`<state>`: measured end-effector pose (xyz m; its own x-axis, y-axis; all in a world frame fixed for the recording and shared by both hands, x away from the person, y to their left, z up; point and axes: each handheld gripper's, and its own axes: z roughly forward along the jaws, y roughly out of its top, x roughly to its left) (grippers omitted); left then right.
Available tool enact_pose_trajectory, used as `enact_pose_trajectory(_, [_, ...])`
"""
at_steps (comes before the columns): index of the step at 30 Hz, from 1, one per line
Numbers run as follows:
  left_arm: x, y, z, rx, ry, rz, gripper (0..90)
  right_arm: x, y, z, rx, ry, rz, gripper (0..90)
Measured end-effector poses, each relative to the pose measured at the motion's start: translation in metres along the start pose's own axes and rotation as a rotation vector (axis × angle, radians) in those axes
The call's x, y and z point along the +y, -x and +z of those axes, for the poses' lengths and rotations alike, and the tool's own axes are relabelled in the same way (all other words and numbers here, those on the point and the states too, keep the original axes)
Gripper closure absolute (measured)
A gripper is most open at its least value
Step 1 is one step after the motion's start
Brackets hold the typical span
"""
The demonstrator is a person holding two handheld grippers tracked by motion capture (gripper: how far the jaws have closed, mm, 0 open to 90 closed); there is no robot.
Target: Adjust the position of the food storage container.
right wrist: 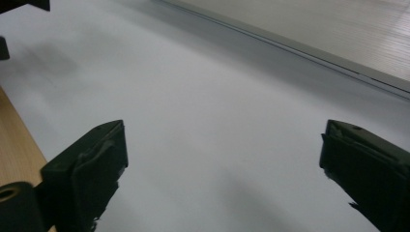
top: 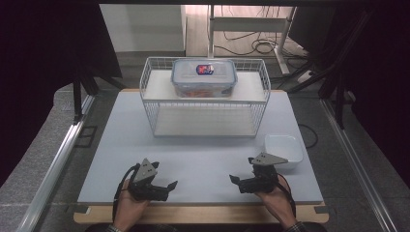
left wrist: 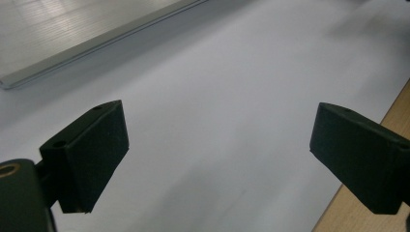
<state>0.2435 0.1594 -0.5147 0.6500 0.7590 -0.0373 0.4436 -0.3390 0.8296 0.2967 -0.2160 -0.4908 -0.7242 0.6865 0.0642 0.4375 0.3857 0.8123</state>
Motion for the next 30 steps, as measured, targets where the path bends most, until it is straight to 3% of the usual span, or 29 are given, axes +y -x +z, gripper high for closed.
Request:
enact_pose_trajectory(5, [-0.001,-0.001,0.001,-0.007,-0.004,-0.009,6.5,0.003,0.007,-0.004,-0.037,0.004,0.047,1.0])
enact_pose_trajectory(9, [-0.001,-0.001,0.002,-0.009,-0.006,-0.012,6.5,0.007,0.016,-0.01,-0.041,-0.006,0.054,1.0])
enact_pose_trajectory(11, [-0.001,-0.001,0.003,-0.009,-0.007,-0.013,6.5,0.01,0.021,-0.015,-0.068,-0.007,0.057,3.9])
enact_pose_trajectory(13, [-0.002,-0.002,0.004,-0.012,-0.009,-0.016,6.5,0.014,0.029,-0.021,-0.093,0.004,0.069,10.4])
enact_pose_trajectory(14, [-0.002,-0.002,0.004,-0.012,-0.011,-0.017,6.5,0.016,0.037,-0.029,-0.128,0.011,0.081,18.5])
enact_pose_trajectory(15, [-0.002,-0.002,0.004,-0.012,-0.013,-0.016,6.5,0.016,0.037,-0.029,-0.128,0.011,0.081,18.5])
enact_pose_trajectory(19, [-0.002,-0.001,0.004,-0.01,-0.013,-0.016,6.5,0.018,0.057,-0.043,-0.174,0.045,0.112,35.3])
enact_pose_trajectory(25, [-0.002,-0.001,0.005,-0.01,-0.017,-0.016,6.5,0.016,0.086,-0.055,-0.231,0.019,0.12,60.6])
enact_pose_trajectory(26, [-0.002,-0.001,0.005,-0.009,-0.019,-0.014,6.5,0.015,0.096,-0.058,-0.244,0.005,0.12,69.5])
enact_pose_trajectory(27, [-0.002,-0.001,0.006,-0.009,-0.02,-0.014,6.5,0.015,0.096,-0.058,-0.244,0.005,0.12,69.5])
enact_pose_trajectory(30, [-0.002,0.0,0.006,-0.01,-0.023,-0.012,6.6,0.014,0.11,-0.064,-0.252,0.005,0.12,82.1])
